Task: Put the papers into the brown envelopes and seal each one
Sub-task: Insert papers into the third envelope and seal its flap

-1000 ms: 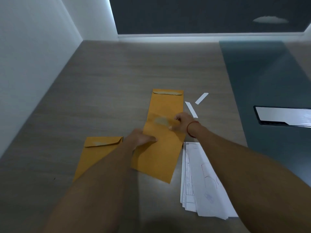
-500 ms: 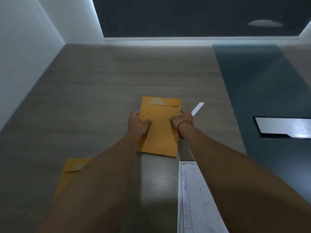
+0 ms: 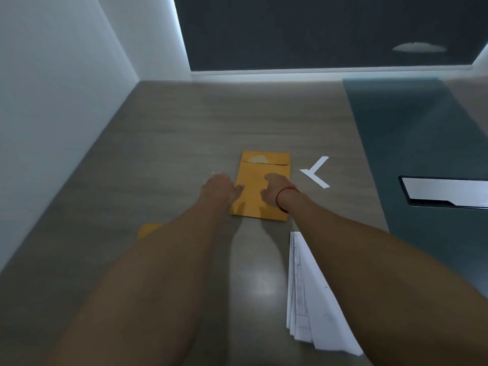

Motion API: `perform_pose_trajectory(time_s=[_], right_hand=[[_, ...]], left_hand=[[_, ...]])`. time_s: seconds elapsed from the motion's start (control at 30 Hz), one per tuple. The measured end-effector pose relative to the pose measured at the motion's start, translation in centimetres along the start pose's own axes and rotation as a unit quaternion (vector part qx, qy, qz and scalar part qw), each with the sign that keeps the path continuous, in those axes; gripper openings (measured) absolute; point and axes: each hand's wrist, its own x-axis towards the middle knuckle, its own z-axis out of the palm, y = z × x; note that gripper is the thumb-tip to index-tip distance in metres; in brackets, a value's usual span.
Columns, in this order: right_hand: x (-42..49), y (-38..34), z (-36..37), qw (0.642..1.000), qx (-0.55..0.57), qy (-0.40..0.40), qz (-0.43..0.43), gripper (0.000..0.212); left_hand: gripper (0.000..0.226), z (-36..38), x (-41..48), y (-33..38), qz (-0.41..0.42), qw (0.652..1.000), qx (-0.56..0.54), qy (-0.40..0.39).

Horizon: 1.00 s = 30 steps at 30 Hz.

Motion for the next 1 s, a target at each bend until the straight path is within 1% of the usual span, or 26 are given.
perform_pose_trajectory(time_s=[0.1,0.27,0.33,0.4,0.53,0.57,0.63,0.7,0.77,0.83,0.9,0.93,1.0], right_hand=[[-3.0,-1.7,1.1,0.999,-0.043,-0.01,-0.03,0.042],[-7.6,-5.9,5.5,0.993,-0.067,-0.053,-0.077,0.04],[-8.6,-7.4,7.7,0.992,-0.067,-0.062,-0.086,0.035],[-9.5,-9.0,10.2,0.992,-0.061,-0.071,-0.087,0.033],[-9.4,-11.3,15.2,0.996,-0.026,-0.074,-0.042,0.047],[-9.1,-11.5,16.3,0.997,-0.014,-0.076,-0.03,0.042],[-8.1,-11.4,18.5,0.998,0.018,-0.052,0.006,0.01],[-7.7,-11.4,20.3,0.996,0.061,-0.023,0.052,0.031],[-7.4,-11.4,21.3,0.991,0.11,-0.002,0.078,0.04],[-7.2,-11.8,21.5,0.982,0.153,-0.002,0.108,0.039],[-7.1,-12.0,21.6,0.972,0.198,-0.023,0.121,0.024],[-7.1,-12.0,21.6,0.967,0.217,-0.037,0.128,0.021],[-7.3,-12.2,21.6,0.962,0.234,-0.048,0.129,0.024]], left_hand=[[0.066,-0.7,-3.9,-3.7,-0.019,1.0,0.011,0.012],[0.068,0.1,-9.7,-11.3,-0.077,0.996,0.036,0.036],[0.068,0.5,-11.1,-14.0,-0.101,0.994,0.027,0.041],[0.068,1.1,-11.9,-16.7,-0.124,0.992,0.008,0.026],[0.064,2.6,-11.3,-21.7,-0.151,0.988,-0.02,0.007],[0.063,3.1,-10.9,-22.6,-0.16,0.986,-0.042,0.006],[0.065,4.1,-10.2,-24.2,-0.178,0.979,-0.096,0.002],[0.063,5.1,-9.6,-25.6,-0.194,0.971,-0.14,-0.002],[0.064,5.9,-9.5,-26.5,-0.202,0.966,-0.162,0.0],[0.07,6.1,-9.3,-26.9,-0.207,0.963,-0.175,0.006],[0.072,6.2,-9.0,-27.3,-0.213,0.957,-0.198,0.005],[0.071,6.3,-8.9,-27.5,-0.216,0.954,-0.209,0.005],[0.071,6.3,-9.0,-27.7,-0.218,0.95,-0.222,0.003]])
